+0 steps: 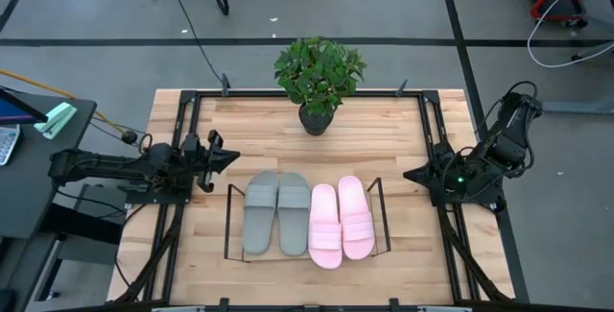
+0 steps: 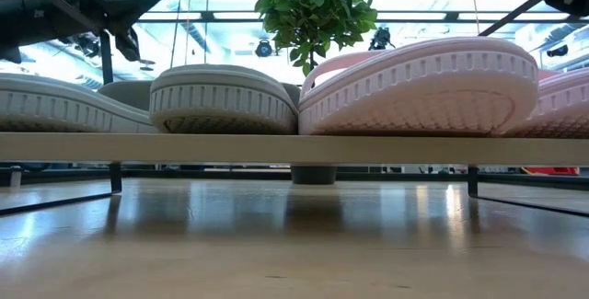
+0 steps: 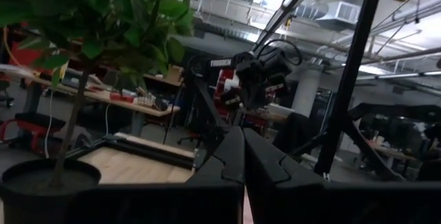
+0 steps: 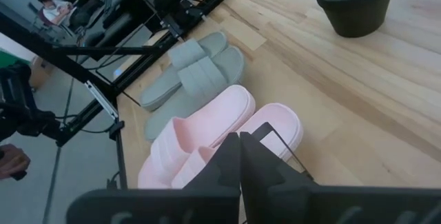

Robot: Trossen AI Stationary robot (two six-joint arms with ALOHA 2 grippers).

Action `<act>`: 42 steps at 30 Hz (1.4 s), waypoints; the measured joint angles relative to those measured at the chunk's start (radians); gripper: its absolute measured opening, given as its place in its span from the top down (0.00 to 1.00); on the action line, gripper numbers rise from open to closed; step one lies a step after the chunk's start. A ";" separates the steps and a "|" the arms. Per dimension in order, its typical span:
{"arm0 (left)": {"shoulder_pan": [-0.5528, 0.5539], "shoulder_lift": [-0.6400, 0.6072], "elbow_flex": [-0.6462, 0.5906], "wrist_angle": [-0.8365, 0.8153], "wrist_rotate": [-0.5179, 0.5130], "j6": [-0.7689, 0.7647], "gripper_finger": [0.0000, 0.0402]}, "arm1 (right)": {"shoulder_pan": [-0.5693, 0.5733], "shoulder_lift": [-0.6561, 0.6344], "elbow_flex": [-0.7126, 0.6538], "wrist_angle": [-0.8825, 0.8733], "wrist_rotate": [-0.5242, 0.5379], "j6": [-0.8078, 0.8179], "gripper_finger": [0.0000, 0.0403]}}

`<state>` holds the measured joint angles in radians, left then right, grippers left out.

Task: Pick and place slides into the shelf
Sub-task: Return to Home Position

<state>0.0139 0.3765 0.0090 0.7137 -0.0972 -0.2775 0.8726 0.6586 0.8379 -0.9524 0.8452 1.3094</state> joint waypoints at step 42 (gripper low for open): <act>0.000 -0.371 -0.002 -0.668 0.092 0.133 0.99 | 0.000 0.000 0.000 -0.002 -0.008 0.088 1.00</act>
<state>0.0139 0.0052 0.0074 0.0461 -0.0047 -0.1449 0.8726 0.6582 0.8379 -0.9539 0.8375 1.3970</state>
